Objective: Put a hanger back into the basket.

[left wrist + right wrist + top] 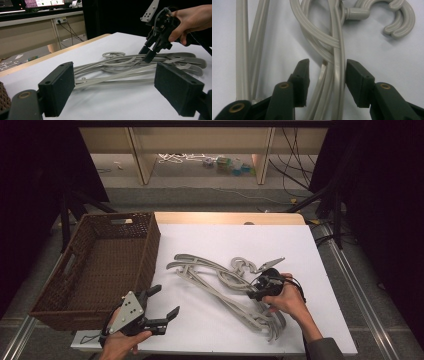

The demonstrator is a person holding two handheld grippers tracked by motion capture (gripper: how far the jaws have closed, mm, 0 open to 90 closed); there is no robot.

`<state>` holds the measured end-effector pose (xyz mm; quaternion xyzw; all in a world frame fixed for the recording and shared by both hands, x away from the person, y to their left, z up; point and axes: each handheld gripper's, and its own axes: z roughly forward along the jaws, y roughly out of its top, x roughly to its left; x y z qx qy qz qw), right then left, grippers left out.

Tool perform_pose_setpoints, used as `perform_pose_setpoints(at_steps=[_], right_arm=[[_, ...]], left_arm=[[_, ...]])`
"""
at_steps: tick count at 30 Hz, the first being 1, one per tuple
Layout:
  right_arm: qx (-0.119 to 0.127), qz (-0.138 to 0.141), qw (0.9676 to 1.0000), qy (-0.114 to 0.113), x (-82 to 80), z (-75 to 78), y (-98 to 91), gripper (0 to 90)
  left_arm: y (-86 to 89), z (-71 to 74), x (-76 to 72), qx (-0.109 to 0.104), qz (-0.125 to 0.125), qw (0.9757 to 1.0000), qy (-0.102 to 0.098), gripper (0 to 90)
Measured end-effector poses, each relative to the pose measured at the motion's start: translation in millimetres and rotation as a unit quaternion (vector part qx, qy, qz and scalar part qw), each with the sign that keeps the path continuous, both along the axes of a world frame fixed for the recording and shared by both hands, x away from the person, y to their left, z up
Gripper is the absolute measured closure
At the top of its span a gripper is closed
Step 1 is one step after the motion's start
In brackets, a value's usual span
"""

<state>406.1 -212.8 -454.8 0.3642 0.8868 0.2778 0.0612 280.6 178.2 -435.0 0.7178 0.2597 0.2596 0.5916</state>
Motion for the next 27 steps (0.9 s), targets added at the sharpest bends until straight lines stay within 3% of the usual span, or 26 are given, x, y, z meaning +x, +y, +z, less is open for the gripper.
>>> perform_pose_setpoints(at_steps=[3,16,23,27], right_arm=[[-0.004,0.003,0.9999,0.013,1.8,-1.9,-0.7,59.2],[0.006,0.001,0.9997,0.024,8.5,-4.8,-2.8,76.0],[-0.002,-0.005,0.9998,0.019,6.2,-0.2,0.8,79.4],[-0.018,-0.004,0.9998,0.002,4.8,5.6,2.3,81.6]], left_arm=[[-0.3,0.3,-0.2,-0.002,0.0,1.0,0.0,16.5],[0.3,-0.1,0.5,0.004,0.0,1.0,0.001,16.5],[0.0,0.2,0.2,0.004,-0.001,1.0,-0.001,16.5],[0.3,0.0,0.6,0.005,0.0,1.0,0.001,16.5]])
